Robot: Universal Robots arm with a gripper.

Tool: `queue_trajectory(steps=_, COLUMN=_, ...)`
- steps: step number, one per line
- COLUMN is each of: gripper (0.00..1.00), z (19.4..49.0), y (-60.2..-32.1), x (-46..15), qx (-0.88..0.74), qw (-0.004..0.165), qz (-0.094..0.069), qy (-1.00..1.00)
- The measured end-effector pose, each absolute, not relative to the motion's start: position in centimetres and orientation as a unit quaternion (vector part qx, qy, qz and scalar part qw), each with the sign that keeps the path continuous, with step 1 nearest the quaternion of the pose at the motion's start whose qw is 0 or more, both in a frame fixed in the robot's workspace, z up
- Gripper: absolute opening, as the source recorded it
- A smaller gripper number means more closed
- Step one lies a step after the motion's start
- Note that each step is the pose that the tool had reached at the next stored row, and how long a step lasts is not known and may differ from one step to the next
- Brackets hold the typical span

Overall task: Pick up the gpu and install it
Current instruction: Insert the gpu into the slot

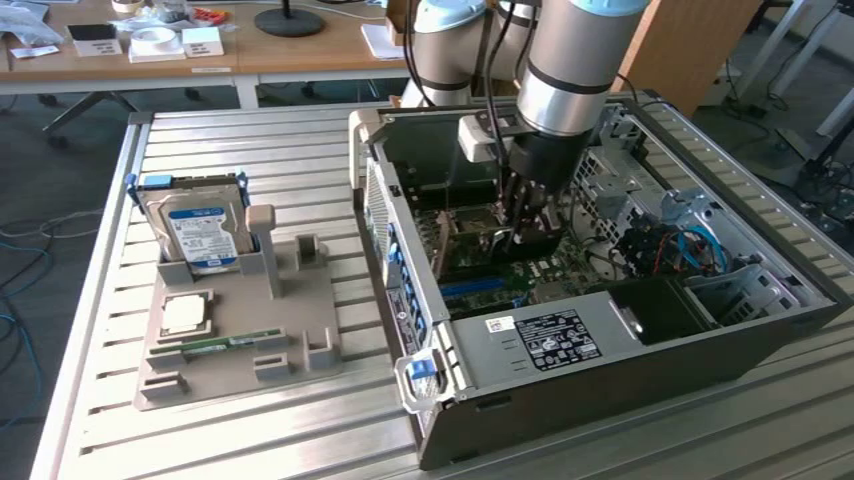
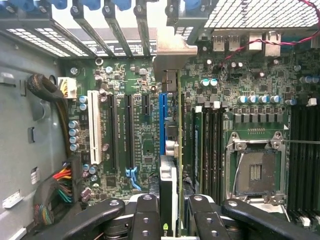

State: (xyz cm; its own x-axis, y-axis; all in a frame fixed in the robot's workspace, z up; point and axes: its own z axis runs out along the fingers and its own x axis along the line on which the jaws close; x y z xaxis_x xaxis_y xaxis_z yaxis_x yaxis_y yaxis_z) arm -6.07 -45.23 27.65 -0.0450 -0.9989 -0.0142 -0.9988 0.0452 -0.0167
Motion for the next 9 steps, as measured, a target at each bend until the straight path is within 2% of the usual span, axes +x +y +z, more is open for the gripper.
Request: queue_trajectory(steps=9, gripper=0.27, z=27.55, y=-45.23, x=-5.88, qx=-0.690, qw=0.007, qz=0.003, qy=0.723)
